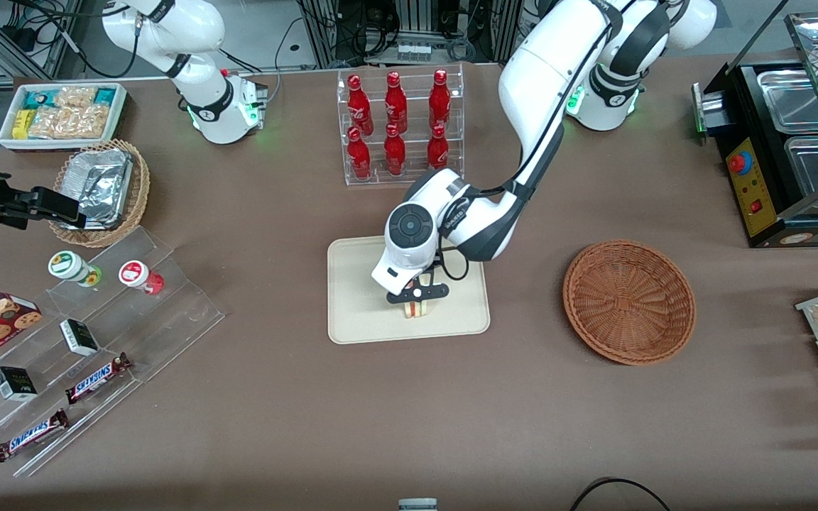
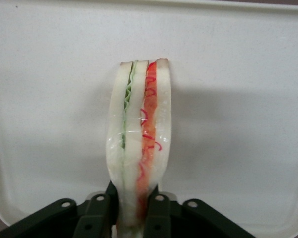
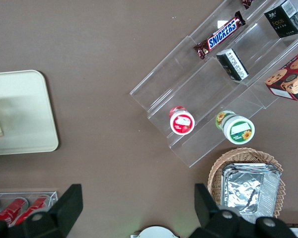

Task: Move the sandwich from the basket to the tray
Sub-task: 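Lower the sandwich onto the tray and open the left gripper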

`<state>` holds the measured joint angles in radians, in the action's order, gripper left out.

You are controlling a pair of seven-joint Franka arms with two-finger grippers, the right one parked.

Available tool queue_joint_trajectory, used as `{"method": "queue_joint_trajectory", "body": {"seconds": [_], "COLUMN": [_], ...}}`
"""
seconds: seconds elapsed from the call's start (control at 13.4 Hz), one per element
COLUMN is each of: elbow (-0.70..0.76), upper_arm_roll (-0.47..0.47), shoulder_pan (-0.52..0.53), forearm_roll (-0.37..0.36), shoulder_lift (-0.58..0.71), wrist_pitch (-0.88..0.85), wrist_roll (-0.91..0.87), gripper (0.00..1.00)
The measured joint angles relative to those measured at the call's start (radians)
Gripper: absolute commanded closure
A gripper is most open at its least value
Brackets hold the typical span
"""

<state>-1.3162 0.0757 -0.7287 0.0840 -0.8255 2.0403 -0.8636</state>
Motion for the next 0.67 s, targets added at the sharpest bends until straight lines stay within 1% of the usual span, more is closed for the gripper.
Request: {"method": "queue_joint_trajectory", "body": {"seconds": [0.22, 0.37, 0.67], "elbow": [0.006, 0.042, 0.169], "upper_arm_roll": [0.0, 0.0, -0.011], "shoulder_pan": [-0.001, -0.001, 0.003], "forearm_roll": [0.0, 0.0, -0.001], "shoulder_lift": [-0.004, 0.006, 0.068], "wrist_pitch": [0.0, -0.029, -0.224], "wrist_roll": [-0.001, -0.001, -0.001], "gripper": [0.0, 0.0, 0.0]}}
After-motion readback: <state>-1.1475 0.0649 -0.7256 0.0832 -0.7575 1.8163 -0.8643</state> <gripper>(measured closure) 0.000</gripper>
